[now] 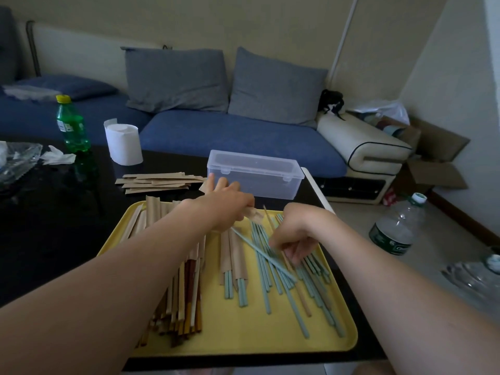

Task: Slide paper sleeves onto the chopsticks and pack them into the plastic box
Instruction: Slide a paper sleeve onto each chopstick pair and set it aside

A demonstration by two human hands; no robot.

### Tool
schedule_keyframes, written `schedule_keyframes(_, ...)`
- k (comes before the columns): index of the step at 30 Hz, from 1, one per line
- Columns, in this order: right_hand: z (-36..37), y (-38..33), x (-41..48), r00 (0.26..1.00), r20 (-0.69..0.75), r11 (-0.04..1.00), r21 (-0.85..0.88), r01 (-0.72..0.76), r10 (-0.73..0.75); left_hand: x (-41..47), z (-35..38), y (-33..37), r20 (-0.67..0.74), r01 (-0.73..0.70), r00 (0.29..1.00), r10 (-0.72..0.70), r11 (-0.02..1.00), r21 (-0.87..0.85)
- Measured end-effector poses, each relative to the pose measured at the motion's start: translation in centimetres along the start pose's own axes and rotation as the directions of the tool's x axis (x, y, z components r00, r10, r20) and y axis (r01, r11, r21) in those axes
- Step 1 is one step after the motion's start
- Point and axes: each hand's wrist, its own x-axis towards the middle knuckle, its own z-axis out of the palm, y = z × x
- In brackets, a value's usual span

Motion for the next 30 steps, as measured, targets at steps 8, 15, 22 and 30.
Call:
schedule_keyframes(8, -1.6, 0.6, -0.6, 0.969, -0.037, 0.963, 0.112, 0.247, -0.244, 0.0, 1.0, -1.8, -0.061, 0.102, 0.993, -0.102, 0.995, 0.008)
schedule_keyframes(15, -1.7, 0.9, -0.7, 0.957, 0.177, 0.973, 0.046, 0.226, -0.230, 0.2, 1.0, -2.5, -0.069, 0.085, 0.994, -0.090, 0.994, -0.061)
schedule_keyframes(22, -1.5, 1.2, 0.0, 0.935, 0.112, 0.930, 0.195, 0.312, -0.337, -0.1, 0.5, -1.9, -0.104, -0.056, 0.993, 0.050, 0.997, -0.055)
schedule_keyframes(30, -1.6, 1.8, 1.1, 0.928, -0.066, 0.791, 0.503, 0.349, -0.367, 0.3, -1.0, 0.0, -0.094, -0.071, 0.995, 0.037, 0.917, -0.393)
